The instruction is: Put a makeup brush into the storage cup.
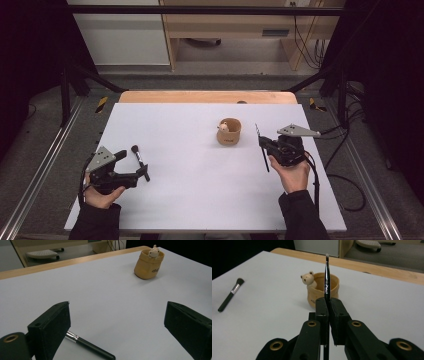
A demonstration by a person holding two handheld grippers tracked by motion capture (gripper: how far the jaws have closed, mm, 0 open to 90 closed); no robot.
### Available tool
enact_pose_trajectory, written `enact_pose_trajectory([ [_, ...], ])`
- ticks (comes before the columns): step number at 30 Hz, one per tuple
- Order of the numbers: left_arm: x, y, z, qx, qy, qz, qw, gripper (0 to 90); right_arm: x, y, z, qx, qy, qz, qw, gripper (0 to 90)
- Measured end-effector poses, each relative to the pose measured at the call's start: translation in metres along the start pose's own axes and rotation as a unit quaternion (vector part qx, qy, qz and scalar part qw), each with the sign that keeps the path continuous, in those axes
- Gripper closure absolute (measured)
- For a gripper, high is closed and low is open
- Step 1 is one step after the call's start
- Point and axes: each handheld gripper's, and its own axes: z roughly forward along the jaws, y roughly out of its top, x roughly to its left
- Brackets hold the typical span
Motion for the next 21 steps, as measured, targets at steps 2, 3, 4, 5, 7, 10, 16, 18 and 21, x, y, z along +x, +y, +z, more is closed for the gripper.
enact_pose_trajectory([
  [2, 0.0, 0.0, 0.0, -0.001, 0.0, 0.0, 1.0, 6.1, 0.001, 0.002, 0.0, -0.009, 0.003, 0.004, 1.0, 85.9],
  [3, 0.0, 0.0, 0.0, -0.002, 0.001, 0.0, 1.0, 6.1, 0.002, 0.003, 0.0, -0.014, 0.005, 0.007, 0.9999, 85.9],
  [4, 0.001, 0.0, 0.0, -0.002, 0.001, 0.0, 1.0, 6.1, 0.002, 0.005, 0.0, -0.019, 0.006, 0.008, 0.9998, 85.9],
  [5, 0.001, 0.0, 0.0, -0.003, 0.001, 0.0, 1.0, 6.1, 0.002, 0.006, 0.0, -0.025, 0.006, 0.009, 0.9996, 85.9],
  [7, 0.001, 0.0, -0.001, -0.004, 0.001, 0.001, 1.0, 6.1, 0.003, 0.008, -0.001, -0.035, 0.007, 0.012, 0.9993, 85.9],
  [10, 0.0, 0.0, -0.001, -0.005, 0.001, 0.001, 1.0, 6.2, 0.004, 0.011, -0.002, -0.047, 0.007, 0.015, 0.9988, 85.9],
  [16, 0.001, -0.001, -0.001, -0.005, 0.001, 0.0, 1.0, 6.2, 0.002, 0.015, -0.003, -0.073, 0.007, 0.026, 0.9969, 85.8],
  [18, 0.001, -0.001, -0.001, -0.005, 0.002, -0.001, 1.0, 6.2, 0.002, 0.016, -0.002, -0.084, 0.006, 0.029, 0.996, 85.9],
  [21, 0.001, -0.001, -0.001, -0.004, 0.002, -0.001, 1.0, 6.2, 0.002, 0.018, -0.001, -0.097, 0.002, 0.033, 0.9948, 85.9],
])
